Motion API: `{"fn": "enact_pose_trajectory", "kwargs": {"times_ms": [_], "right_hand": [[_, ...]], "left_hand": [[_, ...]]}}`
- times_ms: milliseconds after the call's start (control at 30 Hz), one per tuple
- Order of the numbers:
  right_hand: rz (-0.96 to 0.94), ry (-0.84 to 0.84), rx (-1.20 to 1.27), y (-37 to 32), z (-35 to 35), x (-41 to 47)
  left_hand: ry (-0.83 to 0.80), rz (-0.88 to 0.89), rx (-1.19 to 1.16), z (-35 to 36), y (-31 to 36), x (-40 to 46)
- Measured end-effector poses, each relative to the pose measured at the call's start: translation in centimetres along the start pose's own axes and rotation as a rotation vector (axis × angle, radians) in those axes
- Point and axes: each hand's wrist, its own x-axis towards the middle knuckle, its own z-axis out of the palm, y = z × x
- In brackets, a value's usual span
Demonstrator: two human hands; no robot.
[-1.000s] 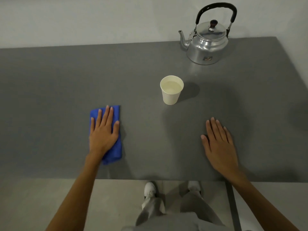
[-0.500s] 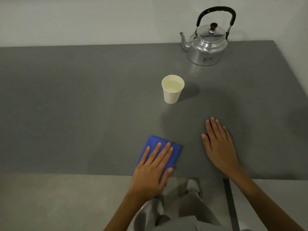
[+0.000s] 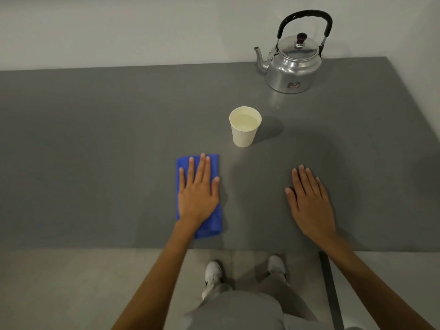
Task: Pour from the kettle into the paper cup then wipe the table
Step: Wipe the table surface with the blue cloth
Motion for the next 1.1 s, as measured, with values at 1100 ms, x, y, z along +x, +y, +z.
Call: {"fn": "enact_pose_trajectory", "kwargs": {"times_ms": [1100], "right_hand": [[-0.772, -0.771, 0.819, -17.8, -8.8, 6.3]], "left_hand": [[-0.195, -0.416, -1.386, -5.0, -3.3, -10.4]]}}
